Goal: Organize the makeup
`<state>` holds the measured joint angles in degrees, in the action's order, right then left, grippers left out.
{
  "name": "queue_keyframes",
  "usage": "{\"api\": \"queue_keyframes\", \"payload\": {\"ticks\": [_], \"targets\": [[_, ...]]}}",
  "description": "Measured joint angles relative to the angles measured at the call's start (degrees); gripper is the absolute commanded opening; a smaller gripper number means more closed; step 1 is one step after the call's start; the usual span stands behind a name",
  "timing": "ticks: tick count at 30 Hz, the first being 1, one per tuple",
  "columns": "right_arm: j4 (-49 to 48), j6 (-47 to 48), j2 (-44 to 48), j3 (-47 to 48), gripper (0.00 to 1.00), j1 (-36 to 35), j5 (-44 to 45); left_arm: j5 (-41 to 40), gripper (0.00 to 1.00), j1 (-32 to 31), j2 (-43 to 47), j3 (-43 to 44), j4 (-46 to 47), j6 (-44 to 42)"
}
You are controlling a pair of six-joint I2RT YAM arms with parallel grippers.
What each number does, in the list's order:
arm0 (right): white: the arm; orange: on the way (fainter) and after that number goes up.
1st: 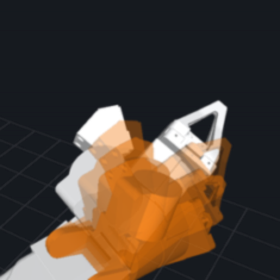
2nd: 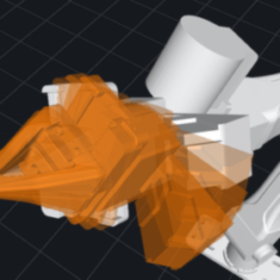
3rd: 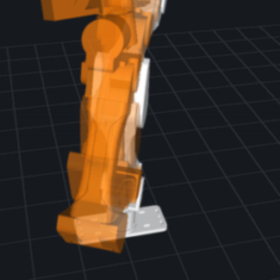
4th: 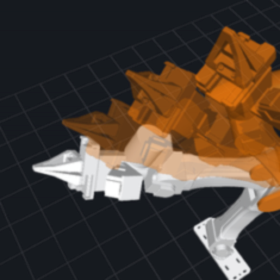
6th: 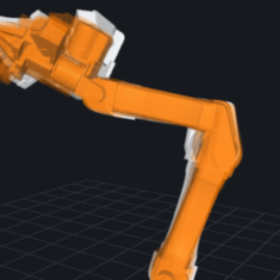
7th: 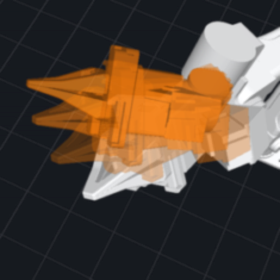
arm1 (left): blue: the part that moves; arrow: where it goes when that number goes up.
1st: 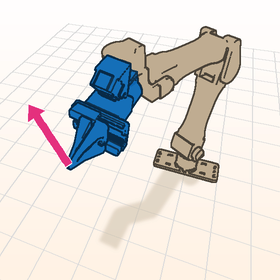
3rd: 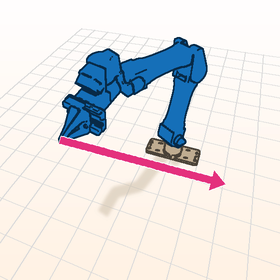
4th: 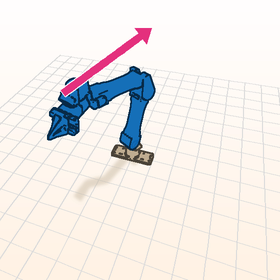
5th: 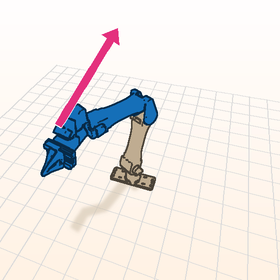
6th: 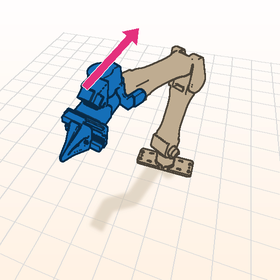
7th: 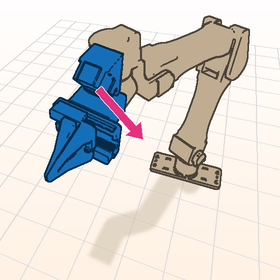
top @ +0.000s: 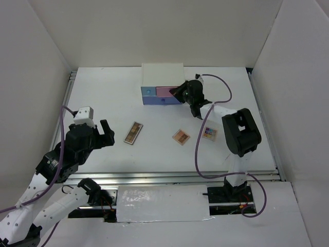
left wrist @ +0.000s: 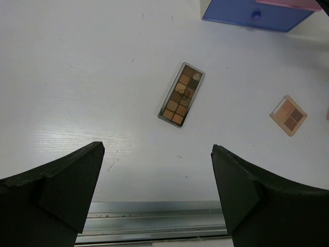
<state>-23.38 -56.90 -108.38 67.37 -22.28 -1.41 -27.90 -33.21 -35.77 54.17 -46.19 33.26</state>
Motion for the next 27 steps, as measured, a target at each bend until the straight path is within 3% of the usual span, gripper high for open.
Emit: {"api": "queue_keyframes", "payload": {"ticks": [27], "targets": [[-0.7,2.1,-2.4,2.2,0.00,1.6,-5.6,1.0,0.99,0.0,-0.8,-0.1,0.4,-0.1]]}}
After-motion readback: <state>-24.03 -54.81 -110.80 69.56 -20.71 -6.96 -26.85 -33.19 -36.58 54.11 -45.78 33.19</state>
